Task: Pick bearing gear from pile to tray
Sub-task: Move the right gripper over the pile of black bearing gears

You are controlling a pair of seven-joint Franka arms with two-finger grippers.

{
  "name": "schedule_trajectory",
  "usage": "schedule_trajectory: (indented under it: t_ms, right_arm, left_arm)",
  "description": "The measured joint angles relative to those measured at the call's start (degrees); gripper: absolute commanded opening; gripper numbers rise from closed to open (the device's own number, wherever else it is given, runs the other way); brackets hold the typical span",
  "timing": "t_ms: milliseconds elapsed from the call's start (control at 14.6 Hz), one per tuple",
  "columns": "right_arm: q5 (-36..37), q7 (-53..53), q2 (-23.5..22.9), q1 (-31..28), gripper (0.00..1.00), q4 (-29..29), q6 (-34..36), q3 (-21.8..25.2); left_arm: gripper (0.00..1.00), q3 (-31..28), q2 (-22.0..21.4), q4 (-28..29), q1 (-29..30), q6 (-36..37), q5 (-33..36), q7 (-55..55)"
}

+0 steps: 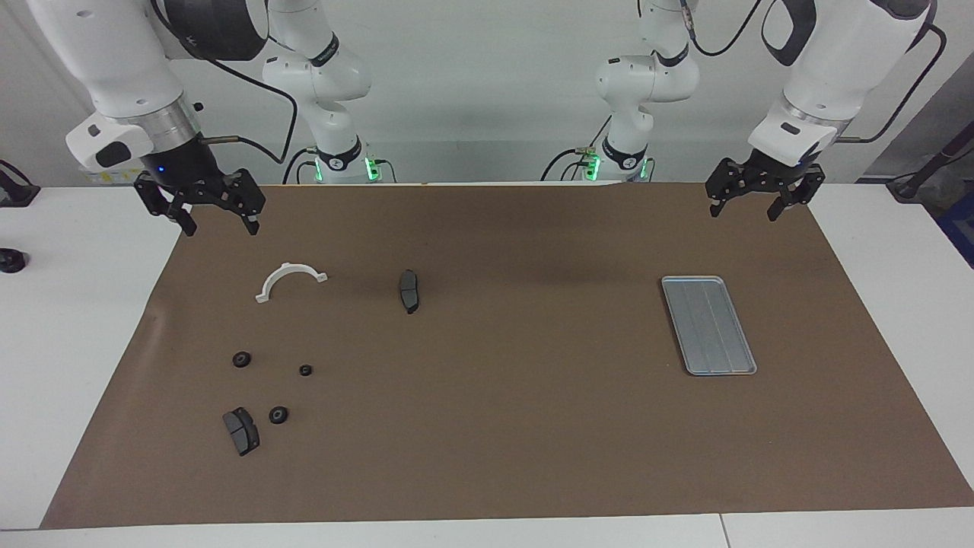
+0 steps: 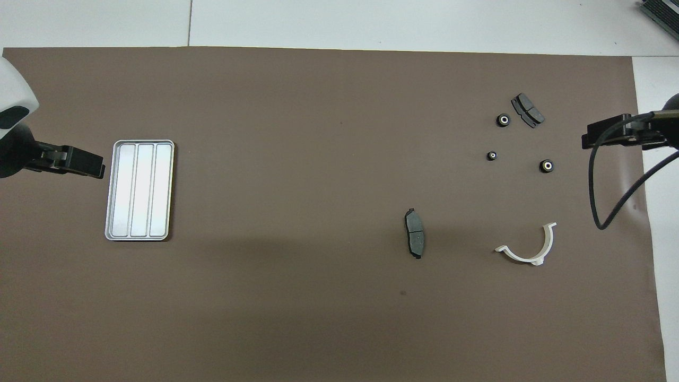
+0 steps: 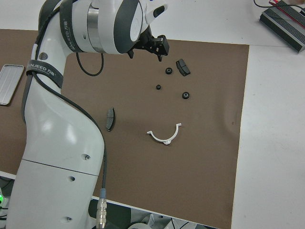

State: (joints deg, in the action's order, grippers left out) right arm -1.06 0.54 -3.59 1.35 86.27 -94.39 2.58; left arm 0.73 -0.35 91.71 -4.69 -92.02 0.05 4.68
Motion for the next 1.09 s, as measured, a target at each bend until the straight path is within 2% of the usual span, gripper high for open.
schedule_trajectory:
  t_ms: [410, 615, 888, 1093]
  right_arm:
    - [0.0, 0.0, -0.1, 0.0, 1.0, 0.6, 0.0, 0.0]
    - [0.0, 0.0, -1.5, 0.0, 1.0, 2.6, -1.3, 0.0]
    - [0.1, -1.7, -6.8, -0.3, 1.0, 6.9, -11.9, 0.0]
    - [0.1, -7.4, -12.4, -3.7, 1.0, 8.2, -20.4, 0.1]
  left_arm:
    - [1.0, 0.0, 0.0, 0.0, 0.0, 0.0, 0.0, 0.0]
    - [1.0, 0.0, 0.0, 0.0, 0.0, 0.0, 0.0, 0.0]
    - [1.0, 0.0, 0.0, 0.0, 0.0, 0.0, 0.0, 0.0]
    - [1.0, 0.0, 0.0, 0.0, 0.0, 0.0, 0.0, 0.0]
